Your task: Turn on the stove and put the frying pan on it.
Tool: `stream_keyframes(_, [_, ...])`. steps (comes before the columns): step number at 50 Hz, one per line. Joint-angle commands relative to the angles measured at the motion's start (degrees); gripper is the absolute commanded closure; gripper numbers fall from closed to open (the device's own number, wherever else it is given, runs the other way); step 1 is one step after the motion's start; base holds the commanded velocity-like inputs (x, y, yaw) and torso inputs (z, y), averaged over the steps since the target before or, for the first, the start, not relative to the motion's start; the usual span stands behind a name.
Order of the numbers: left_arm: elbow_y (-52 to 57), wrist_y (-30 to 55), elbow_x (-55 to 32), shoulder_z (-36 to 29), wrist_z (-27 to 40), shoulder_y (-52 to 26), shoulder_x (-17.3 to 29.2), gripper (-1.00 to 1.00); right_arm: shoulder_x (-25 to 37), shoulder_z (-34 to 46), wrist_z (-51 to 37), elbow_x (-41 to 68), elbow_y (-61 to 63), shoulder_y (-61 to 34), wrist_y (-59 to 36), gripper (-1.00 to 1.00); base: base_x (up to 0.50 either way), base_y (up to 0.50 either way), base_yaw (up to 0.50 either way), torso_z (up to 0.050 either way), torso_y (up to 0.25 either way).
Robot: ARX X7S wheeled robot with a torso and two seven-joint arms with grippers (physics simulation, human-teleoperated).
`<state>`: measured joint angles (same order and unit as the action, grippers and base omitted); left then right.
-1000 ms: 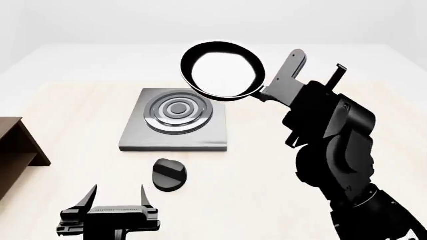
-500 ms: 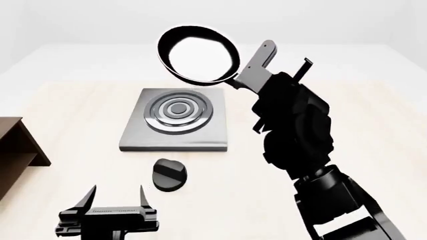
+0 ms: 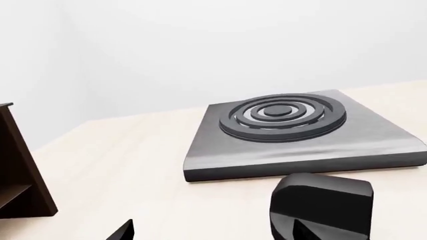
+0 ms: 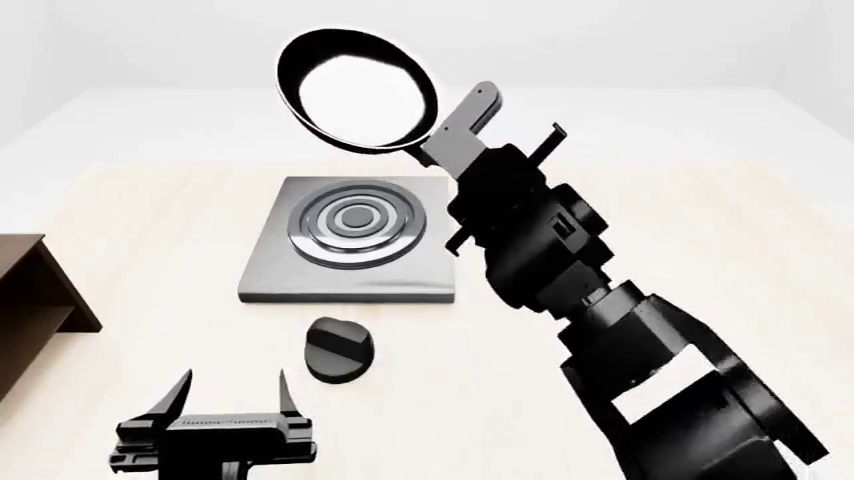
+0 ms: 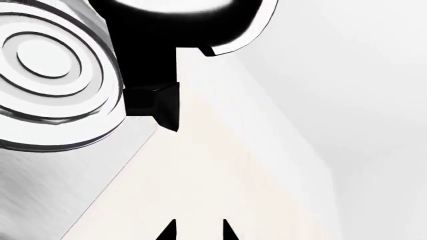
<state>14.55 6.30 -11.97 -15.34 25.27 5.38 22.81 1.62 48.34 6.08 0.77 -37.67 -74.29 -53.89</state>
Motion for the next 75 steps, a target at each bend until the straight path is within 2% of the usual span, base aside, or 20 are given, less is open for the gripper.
stream_keyframes(1, [-0.45, -1.22, 0.02, 1.16, -2.84, 0.02, -0.75, -1.00, -1.59, 13.53, -17.77, 23.71, -7.64, -8.26, 6.17, 1.00, 0.00, 0.00, 0.00, 0.000, 0.000])
stream_keyframes(5, [-1.09, -2.91, 0.29, 1.00, -3.33, 0.26, -0.57, -1.00, -1.60, 22.82, -23.86, 36.62, -10.28, -11.27, 10.29, 1.00, 0.00, 0.00, 0.00, 0.000, 0.000])
stream_keyframes(10, [-1.53, -4.28, 0.10, 0.94, -3.84, 0.53, -0.44, -1.00, -1.61, 31.50, -27.17, 47.61, -11.98, -13.58, 13.95, 1.00, 0.00, 0.00, 0.00, 0.000, -0.014])
stream_keyframes(18, [-1.60, -5.04, 0.02, 1.13, -3.70, 0.82, -0.34, -1.00, -1.61, 38.12, -29.08, 55.40, -12.83, -15.41, 16.67, 1.00, 0.00, 0.00, 0.00, 0.000, -0.239])
stream_keyframes(39, [-1.40, -4.87, -0.32, 1.16, -3.27, 0.83, -0.18, -1.00, -1.61, 39.80, -28.66, 55.52, -11.70, -15.71, 16.23, 1.00, 0.00, 0.00, 0.00, 0.000, -0.250])
stream_keyframes(50, [-0.66, -5.98, -0.67, 1.32, -3.30, 1.36, 0.05, -1.00, -1.61, 39.88, -25.70, 52.70, -10.49, -15.01, 14.38, 1.00, 0.00, 0.00, 0.00, 0.000, -0.002])
stream_keyframes(57, [2.12, -10.65, 1.14, 3.05, -1.48, 2.85, 0.27, -1.00, -1.61, 39.63, -24.84, 51.55, -10.36, -13.80, 14.41, 1.00, 0.00, 0.00, 0.00, 0.000, 0.000])
stream_keyframes(75, [1.82, -11.23, 0.53, 2.83, -1.90, 3.04, 0.60, -1.00, -1.62, 39.64, -22.58, 46.95, -9.74, -12.33, 12.44, 1.00, 0.00, 0.00, 0.00, 0.000, 0.000])
